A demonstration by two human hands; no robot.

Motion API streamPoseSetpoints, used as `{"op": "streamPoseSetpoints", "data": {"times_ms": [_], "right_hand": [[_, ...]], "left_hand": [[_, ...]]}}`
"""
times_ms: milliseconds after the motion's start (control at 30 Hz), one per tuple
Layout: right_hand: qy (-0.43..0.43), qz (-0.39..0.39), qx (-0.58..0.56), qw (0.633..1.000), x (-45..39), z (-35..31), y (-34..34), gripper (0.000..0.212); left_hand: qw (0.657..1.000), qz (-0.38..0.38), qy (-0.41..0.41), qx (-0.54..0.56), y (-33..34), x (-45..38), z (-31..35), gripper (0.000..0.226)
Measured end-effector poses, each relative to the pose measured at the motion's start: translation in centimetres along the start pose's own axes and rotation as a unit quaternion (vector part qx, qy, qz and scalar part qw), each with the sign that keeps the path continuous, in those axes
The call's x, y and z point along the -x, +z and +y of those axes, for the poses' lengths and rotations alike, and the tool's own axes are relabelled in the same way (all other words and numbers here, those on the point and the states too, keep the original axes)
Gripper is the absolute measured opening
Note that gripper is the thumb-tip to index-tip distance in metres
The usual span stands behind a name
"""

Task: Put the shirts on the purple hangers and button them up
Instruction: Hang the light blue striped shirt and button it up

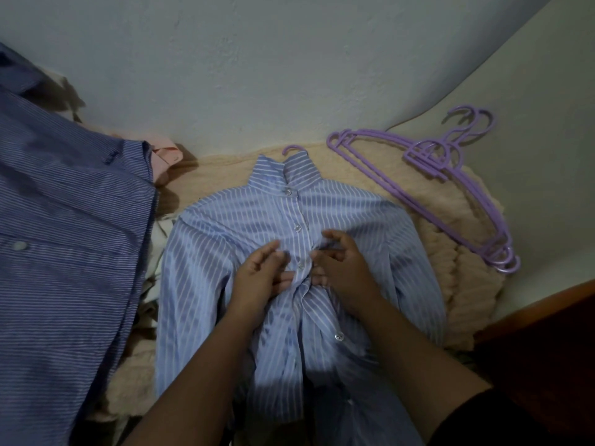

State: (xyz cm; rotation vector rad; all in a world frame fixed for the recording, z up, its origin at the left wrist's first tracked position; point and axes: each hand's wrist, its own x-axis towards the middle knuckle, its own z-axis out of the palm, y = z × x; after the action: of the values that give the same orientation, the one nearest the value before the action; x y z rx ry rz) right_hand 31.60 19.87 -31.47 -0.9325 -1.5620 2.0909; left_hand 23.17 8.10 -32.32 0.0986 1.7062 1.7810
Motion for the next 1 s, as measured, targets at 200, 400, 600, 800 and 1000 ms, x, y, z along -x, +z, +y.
{"op": "streamPoseSetpoints", "data": {"times_ms": [200,400,600,800,1000], "right_hand": [[0.119,-0.043,0.015,0.992,-2.8,-1.8,-0.9,0.014],[0.093,0.006,0.024,0.995,-5.2,-4.0,-0.4,0.022],[0.059,-0.003,0.083,0.995,-7.4,-6.2,0.2,0.014],[0.068,0.008,0.064,0.996,-4.5,-5.2,-1.1,0.018],[0.092,0.032,-0.015,0.995,1.0,-1.7,-1.5,0.017]], "left_hand": [[0.997,0.013,-0.008,-0.074,-0.2,-2.1,1.8,0.028],[0.994,0.068,0.001,-0.085,-0.3,-6.5,3.7,0.023],[0.979,0.057,0.011,-0.193,-1.0,-9.7,6.1,0.025],[0.959,0.047,0.102,-0.261,-0.5,-5.6,5.8,0.017],[0.977,0.067,0.090,-0.181,3.3,1.6,2.2,0.003]]}}
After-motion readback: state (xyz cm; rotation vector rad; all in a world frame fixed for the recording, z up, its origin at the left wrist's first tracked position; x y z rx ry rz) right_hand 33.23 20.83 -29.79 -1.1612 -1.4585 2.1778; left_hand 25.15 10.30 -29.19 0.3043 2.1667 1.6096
